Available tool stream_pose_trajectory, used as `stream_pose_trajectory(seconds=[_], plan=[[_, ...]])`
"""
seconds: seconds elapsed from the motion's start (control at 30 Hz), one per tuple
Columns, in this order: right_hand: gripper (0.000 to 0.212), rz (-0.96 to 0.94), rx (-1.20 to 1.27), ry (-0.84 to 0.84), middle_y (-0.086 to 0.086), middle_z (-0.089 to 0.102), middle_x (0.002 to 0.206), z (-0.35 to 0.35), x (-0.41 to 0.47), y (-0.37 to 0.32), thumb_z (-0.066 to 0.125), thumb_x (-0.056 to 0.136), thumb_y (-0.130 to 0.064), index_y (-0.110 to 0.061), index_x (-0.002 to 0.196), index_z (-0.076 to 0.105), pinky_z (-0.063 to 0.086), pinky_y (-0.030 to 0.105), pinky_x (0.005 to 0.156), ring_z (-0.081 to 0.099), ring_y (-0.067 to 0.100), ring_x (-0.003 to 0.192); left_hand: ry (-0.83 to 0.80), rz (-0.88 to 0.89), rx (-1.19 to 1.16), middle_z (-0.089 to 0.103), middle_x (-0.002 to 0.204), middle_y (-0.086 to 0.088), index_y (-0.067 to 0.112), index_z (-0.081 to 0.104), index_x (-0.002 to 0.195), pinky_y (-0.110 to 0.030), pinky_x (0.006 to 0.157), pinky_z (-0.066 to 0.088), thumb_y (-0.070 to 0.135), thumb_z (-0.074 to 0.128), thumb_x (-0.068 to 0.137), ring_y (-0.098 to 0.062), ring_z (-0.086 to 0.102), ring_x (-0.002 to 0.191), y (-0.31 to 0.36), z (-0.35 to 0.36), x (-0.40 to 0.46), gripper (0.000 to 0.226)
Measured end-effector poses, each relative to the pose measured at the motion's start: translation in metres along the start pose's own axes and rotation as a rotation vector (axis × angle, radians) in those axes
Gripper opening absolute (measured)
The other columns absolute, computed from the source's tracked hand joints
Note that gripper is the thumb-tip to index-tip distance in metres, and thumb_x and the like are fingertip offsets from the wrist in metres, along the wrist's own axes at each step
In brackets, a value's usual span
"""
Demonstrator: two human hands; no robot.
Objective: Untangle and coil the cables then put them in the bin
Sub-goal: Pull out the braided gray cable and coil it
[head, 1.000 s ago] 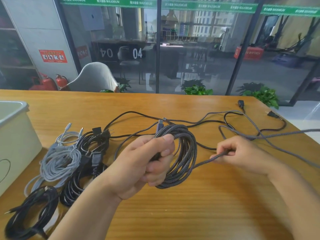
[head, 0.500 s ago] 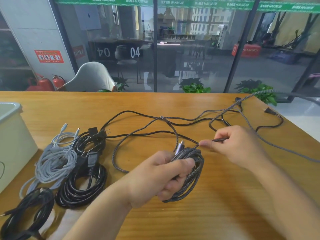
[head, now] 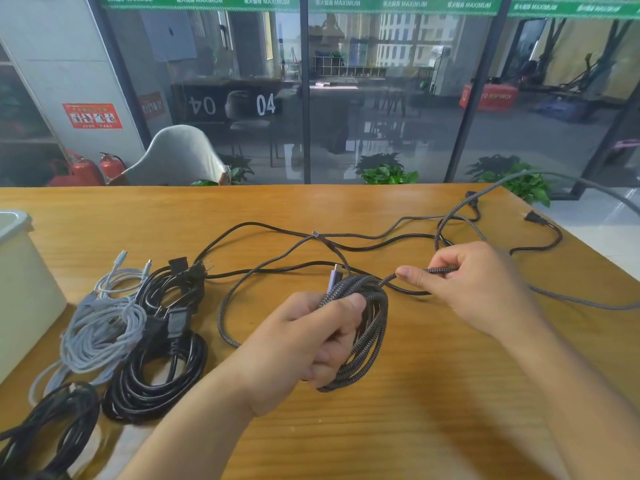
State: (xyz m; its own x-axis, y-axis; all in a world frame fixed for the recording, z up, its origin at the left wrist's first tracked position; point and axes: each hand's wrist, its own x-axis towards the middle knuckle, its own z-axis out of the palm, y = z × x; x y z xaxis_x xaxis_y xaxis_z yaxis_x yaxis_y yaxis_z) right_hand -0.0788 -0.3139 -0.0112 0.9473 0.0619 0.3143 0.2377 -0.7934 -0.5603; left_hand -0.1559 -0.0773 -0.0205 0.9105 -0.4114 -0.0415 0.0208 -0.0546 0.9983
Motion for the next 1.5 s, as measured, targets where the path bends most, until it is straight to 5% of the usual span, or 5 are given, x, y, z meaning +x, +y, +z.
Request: stream_pose_trajectory(seconds=[0.47,0.9,1.27,1.43,1.5], plan=[[0.050,0.025,0.152,-0.229,-0.009,0.029,0.047,-0.011,-0.006,-0.010,0.063,0.096,-0.051,-0.016,0.062,0.063,0.023,0.028,0.051,0.026,0.011,0.044,0.198,-0.032,0.241,0.041,0.057,0.005,0.017,0.043,0.069,-0.026,0.051,0.031,0.041,0.052,0.106,-0.013,0.033,0.050,-0.012,0.005,0.007,0.044],[0.037,-0.301,0.413,-0.471,-0.008,0.049,0.058,0.000,-0.028,-0.031,0.045,0.102,-0.048,-0.025,0.085,0.069,0.040,0.032,0.056,0.045,0.012,0.058,0.463,0.095,0.194,0.036,0.063,-0.001,0.016,0.042,0.073,-0.032,0.051,0.026,0.048,0.051,0.103,-0.019,0.027,0.057,-0.020,0.005,0.015,0.045],[0.041,-0.023,0.238,-0.232,-0.003,0.033,0.053,0.008,-0.014,-0.020,0.047,0.107,-0.034,-0.027,0.074,0.070,0.030,0.032,0.055,0.031,0.015,0.048,0.393,0.064,0.038,0.024,0.072,-0.014,0.009,0.035,0.077,-0.044,0.060,0.018,0.044,0.049,0.105,-0.029,0.017,0.063,-0.007,0.010,0.009,0.047],[0.040,0.077,0.139,-0.261,0.002,0.043,0.054,0.007,-0.008,-0.009,0.047,0.106,-0.039,-0.030,0.077,0.073,0.034,0.035,0.063,0.070,0.043,0.084,0.391,0.096,-0.009,0.024,0.068,-0.012,0.001,0.031,0.077,-0.044,0.059,0.019,0.044,0.049,0.104,-0.029,0.018,0.062,-0.004,0.013,0.007,0.054],[0.039,0.087,0.106,-0.249,-0.003,0.037,0.049,0.007,-0.005,-0.006,0.049,0.106,-0.037,-0.030,0.077,0.073,0.032,0.035,0.060,0.067,0.040,0.072,0.393,0.109,-0.021,0.026,0.066,-0.010,0.000,0.032,0.077,-0.044,0.058,0.019,0.043,0.049,0.104,-0.030,0.018,0.062,-0.003,0.014,0.006,0.054]])
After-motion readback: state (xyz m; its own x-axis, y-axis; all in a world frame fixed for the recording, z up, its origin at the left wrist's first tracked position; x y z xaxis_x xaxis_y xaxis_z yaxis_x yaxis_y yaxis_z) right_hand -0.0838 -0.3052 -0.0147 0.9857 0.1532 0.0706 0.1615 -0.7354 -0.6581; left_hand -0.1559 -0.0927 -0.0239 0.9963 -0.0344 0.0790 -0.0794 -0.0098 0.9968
